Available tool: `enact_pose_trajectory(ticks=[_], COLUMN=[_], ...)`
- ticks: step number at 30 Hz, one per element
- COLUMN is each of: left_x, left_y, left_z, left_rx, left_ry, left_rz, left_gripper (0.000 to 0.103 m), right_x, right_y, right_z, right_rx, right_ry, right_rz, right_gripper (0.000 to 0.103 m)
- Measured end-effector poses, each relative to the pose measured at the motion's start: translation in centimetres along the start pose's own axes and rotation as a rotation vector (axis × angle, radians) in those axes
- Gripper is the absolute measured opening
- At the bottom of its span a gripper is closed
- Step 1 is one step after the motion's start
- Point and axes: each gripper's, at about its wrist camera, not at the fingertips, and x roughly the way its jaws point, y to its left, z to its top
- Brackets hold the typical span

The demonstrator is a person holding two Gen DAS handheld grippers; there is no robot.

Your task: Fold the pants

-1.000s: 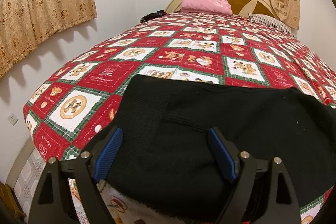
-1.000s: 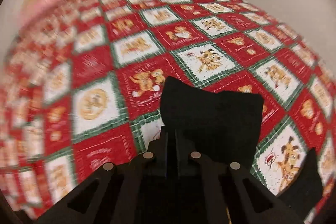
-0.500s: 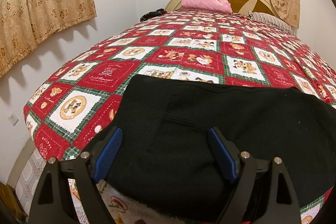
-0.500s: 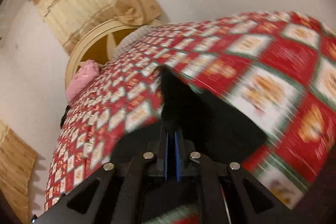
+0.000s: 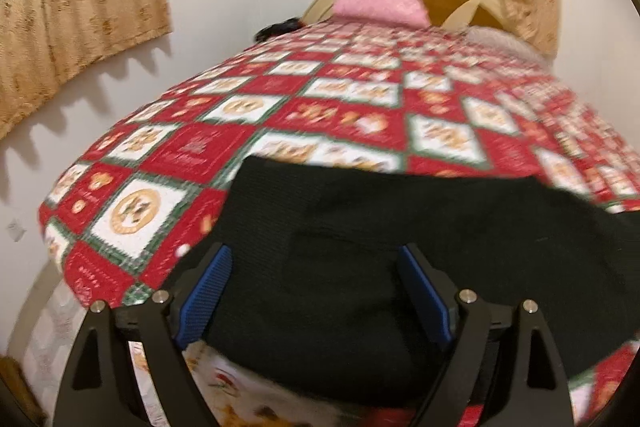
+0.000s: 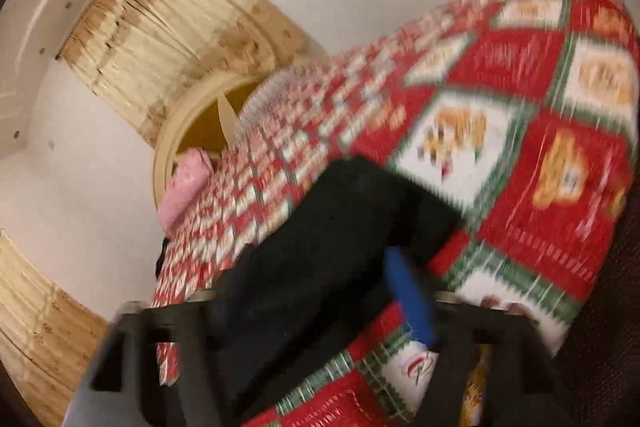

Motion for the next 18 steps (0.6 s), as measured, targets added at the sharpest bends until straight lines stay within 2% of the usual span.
enact_pose_trajectory(ticks=[3,6,7,8,9,11,14,16,18], left_x=[-1.7,-2.6,-2.7,-2.8,-2.8,-2.8,-3.1,-3.9,-4.5], left_y=[-1.7,-4.3,-4.9,-6.0,-6.9,-8.5,-10.4,-11.7,-12.7], left_z=[0.7,1.1,1.1,1.1,1.1,0.8,0.7,0.6,0.6], left_rx=[0.019,0.066,0.077,0.101,0.117,0.142,0.175,0.199,0.223], left_ry=[-0.042,-0.055,-0.055,-0.054,-0.05,-0.033,-0.021,-0.03,-0.039], left_rz=[-0.066,-0.128,-0.137,-0.157,-0.169,-0.205,-0.261,-0.31,-0.345], left_gripper=[0.088,0.088,0.088,0.088,0.088,0.088,0.088,0.088,0.088], right_x=[1.1,2.5,3.0,3.7,4.5,4.8,4.1,1.9,0.3], right_y=[1.3,2.3,2.4,2.3,2.3,1.8,2.5,2.9,2.4], right_z=[-0.3,-1.2,-1.3,-1.5,-1.6,-1.9,-1.9,-1.9,-1.8], right_rx=[-0.046,-0.112,-0.117,-0.103,-0.095,-0.115,-0.166,-0.205,-0.218], right_ry=[0.068,0.069,0.066,0.081,0.104,0.119,0.094,0.048,0.014], right_rz=[-0.057,-0.155,-0.156,-0.149,-0.137,-0.149,-0.159,-0.153,-0.186], right_gripper=[0.073,0.071,0.063,0.046,0.024,0.007,0.005,0.005,0.005])
